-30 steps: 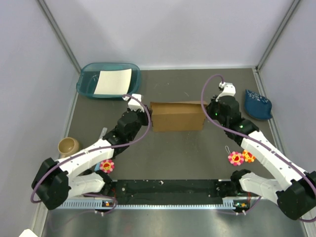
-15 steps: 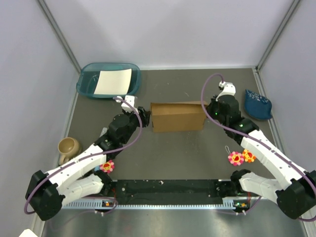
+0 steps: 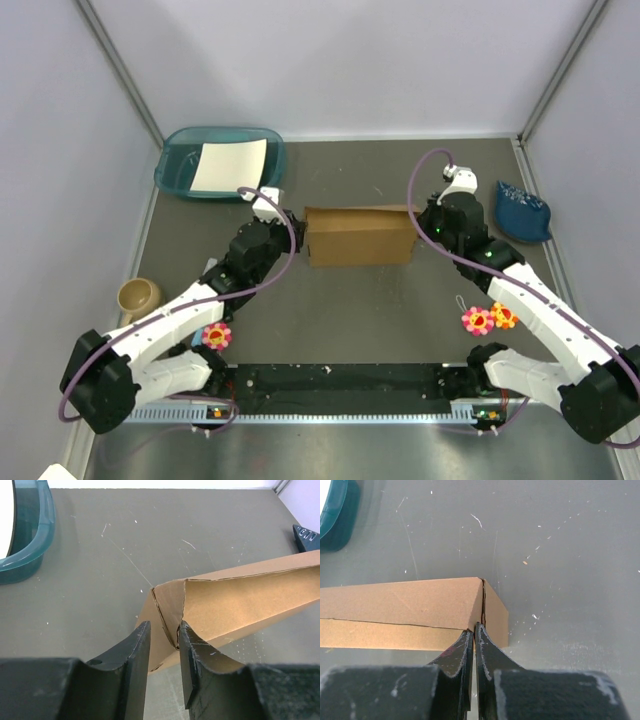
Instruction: Fold the paper box
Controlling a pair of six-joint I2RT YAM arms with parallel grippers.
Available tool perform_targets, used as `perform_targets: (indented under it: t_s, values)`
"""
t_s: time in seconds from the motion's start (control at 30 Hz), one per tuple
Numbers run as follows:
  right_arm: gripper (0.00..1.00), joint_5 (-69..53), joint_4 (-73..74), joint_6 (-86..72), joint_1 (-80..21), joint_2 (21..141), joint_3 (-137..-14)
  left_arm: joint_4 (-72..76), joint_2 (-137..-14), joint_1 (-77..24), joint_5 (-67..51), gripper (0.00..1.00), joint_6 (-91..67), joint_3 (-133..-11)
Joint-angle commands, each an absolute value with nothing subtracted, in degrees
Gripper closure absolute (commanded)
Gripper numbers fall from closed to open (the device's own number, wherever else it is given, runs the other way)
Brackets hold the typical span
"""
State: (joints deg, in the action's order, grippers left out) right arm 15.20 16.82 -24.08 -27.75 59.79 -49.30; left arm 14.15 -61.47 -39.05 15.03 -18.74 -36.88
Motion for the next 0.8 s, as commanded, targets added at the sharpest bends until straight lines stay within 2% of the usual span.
perform_targets:
  t_s: [0.0, 0.17, 0.33, 0.37, 0.5, 0.57, 0.63, 0.77]
  values:
    - [1.00, 13.8, 24.3, -24.8, -28.2, 61.8, -49.5, 17.8, -61.2, -38.5, 15.8, 0.66, -19.5, -40.2]
    - [1.00, 13.7, 24.3, -24.9, -28.3, 61.9, -49.6, 17.7, -61.1, -38.1, 15.4, 0.63, -19.4, -40.8]
    - [1.00, 13.4, 24.3, -24.9, -28.3, 62.2, -49.8, 17.8, -62.2, -38.0, 15.4, 0.65, -19.4, -41.2]
    - [1.00, 13.3, 24.3, -25.0, -28.2, 62.2, -49.8, 18.0, -62.5, -37.9, 15.4, 0.66, -19.4, -41.3]
    - [1.00, 13.0, 24.3, -25.0, -28.3, 62.3, -49.8, 18.7, -63.4, -38.0, 14.3, 0.89, -19.2, -41.5]
    - [1.00, 12.8, 24.3, -24.9, -28.3, 62.3, -49.7, 18.9, -64.1, -38.0, 13.7, 0.96, -19.1, -41.7]
    - [1.00, 12.7, 24.3, -25.0, -28.3, 62.3, -49.7, 19.0, -64.6, -38.0, 12.7, 1.00, -19.2, -41.8]
    - [1.00, 12.7, 24.3, -25.1, -28.3, 61.9, -49.7, 20.3, -64.8, -37.9, 11.7, 1.00, -19.5, -41.1]
